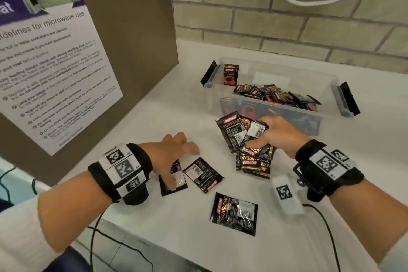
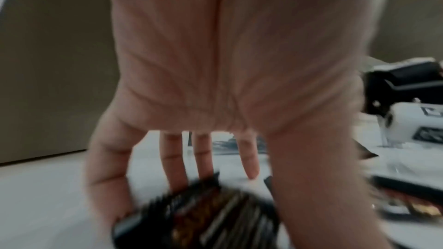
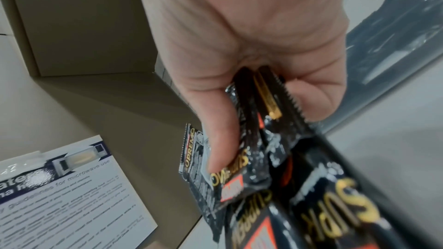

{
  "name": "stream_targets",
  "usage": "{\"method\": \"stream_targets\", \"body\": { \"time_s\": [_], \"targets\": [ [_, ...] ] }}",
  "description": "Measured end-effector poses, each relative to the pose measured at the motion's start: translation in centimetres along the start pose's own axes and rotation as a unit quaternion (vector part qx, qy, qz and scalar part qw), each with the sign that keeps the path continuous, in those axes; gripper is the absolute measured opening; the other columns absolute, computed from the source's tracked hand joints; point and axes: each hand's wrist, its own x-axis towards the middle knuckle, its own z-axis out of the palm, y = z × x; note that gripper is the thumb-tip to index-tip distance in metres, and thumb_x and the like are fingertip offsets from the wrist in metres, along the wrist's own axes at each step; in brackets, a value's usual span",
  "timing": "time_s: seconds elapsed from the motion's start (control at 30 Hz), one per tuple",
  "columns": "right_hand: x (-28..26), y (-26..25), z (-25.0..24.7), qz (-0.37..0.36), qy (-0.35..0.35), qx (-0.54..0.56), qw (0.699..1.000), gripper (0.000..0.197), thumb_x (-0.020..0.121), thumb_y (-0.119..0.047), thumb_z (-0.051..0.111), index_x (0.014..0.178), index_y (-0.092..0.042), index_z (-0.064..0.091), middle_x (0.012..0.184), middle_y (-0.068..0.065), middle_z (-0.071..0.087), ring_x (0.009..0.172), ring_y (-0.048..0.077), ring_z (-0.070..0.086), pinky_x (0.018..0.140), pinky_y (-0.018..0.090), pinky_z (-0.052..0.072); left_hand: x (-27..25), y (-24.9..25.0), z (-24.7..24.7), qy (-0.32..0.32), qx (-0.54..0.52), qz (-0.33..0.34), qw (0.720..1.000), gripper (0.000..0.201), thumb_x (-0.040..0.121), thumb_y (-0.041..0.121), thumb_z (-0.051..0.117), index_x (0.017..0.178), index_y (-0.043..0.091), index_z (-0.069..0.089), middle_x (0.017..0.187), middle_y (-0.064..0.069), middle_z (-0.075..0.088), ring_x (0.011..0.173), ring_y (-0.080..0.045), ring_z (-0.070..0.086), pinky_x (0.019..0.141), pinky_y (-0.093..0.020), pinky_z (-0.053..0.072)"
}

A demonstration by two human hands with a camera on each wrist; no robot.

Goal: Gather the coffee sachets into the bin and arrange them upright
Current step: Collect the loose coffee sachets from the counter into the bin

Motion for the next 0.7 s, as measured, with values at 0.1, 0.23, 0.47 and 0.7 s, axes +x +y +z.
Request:
{"method": "stream_targets", "body": {
  "time_s": [0.1,0.23,0.47,0.7],
  "targets": [
    [0.3,0.0,1.1,-0.002,-0.014,-0.003,1.0,0.045,0.065,0.005,0.078,0.105,-0.009,0.063,0.097,0.009,0.07,0.092,0.025,0.064,0.086,0.034,0.052,0.4,0.1,0.6,0.029,-0.071,0.0,0.997,0.076,0.071,0.022,0.078,0.13,0.029,0.03,0.11,0.002,0.039,0.09,-0.013,0.047,0.075,-0.021,0.045],
    [0.5,0.0,1.5,0.001,-0.018,-0.005,1.0,0.051,0.066,0.006,0.077,0.113,-0.004,0.062,0.103,0.01,0.07,0.097,0.027,0.065,0.09,0.036,0.052,0.1,-0.3,0.3,0.051,-0.12,0.008,0.991,0.078,0.075,0.03,0.075,0.136,0.031,0.027,0.117,0.003,0.038,0.101,-0.013,0.048,0.085,-0.018,0.042],
    [0.8,-0.1,1.8,0.022,0.01,0.006,1.0,0.035,0.068,0.003,0.077,0.099,-0.009,0.065,0.083,0.001,0.069,0.076,0.018,0.064,0.055,0.021,0.046,2.6,4.1,0.0,0.045,-0.108,0.102,0.988,0.074,0.074,0.021,0.077,0.136,0.028,0.037,0.128,0.004,0.03,0.113,-0.011,0.04,0.09,-0.01,0.032],
    [0.3,1.1,0.7,0.047,0.042,0.049,0.997,0.025,0.069,0.003,0.076,0.082,-0.012,0.06,0.077,0.001,0.066,0.069,0.015,0.061,0.054,0.024,0.044,3.1,4.1,-0.2,0.072,-0.002,0.073,0.995,0.039,0.078,0.045,0.068,0.105,0.019,0.059,0.106,0.006,0.045,0.1,-0.013,0.032,0.083,-0.026,0.033]
  ]
}}
